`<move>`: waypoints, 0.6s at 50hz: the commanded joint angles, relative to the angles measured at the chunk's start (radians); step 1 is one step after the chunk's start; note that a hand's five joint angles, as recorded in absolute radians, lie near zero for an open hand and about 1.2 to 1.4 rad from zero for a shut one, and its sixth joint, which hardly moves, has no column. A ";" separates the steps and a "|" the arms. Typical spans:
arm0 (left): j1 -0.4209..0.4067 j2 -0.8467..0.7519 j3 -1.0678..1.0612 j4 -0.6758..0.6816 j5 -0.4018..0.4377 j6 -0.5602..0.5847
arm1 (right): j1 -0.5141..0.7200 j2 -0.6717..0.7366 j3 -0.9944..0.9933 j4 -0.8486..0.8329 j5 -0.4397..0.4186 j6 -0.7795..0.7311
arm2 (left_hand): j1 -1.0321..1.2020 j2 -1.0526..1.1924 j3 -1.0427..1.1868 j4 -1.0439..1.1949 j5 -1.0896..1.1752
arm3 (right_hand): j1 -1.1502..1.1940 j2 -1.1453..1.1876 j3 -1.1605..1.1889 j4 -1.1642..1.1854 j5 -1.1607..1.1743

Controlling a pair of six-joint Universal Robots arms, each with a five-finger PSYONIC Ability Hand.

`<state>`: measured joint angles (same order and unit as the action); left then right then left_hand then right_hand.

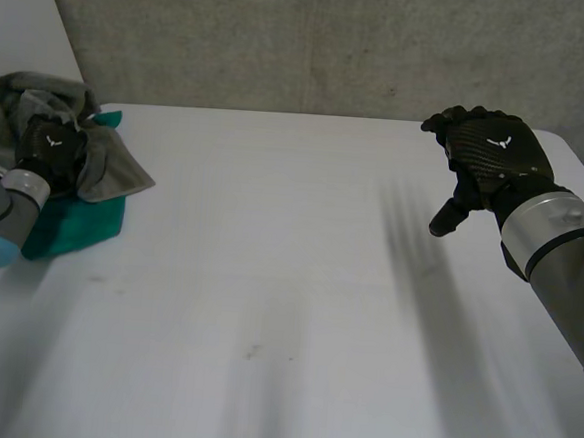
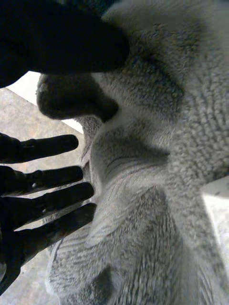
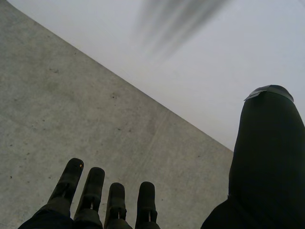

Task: Fold the laundry.

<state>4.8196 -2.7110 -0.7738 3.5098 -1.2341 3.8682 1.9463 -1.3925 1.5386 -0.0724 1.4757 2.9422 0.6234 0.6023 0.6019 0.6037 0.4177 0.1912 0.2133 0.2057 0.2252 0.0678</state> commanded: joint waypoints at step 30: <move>-0.408 0.723 -0.692 0.005 0.030 -0.504 | -0.052 0.010 -0.026 0.008 -0.002 0.000 | 0.773 0.794 0.794 0.793 0.804 | -0.017 -0.039 -0.031 -0.051 -0.068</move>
<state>4.5216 -2.1823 -1.3000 3.5311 -1.2161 3.6351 1.9296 -1.3794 1.5168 -0.0679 1.4759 2.9410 1.1305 1.1901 1.1874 1.1941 0.9549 0.1912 0.2133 0.2057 0.2252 0.0678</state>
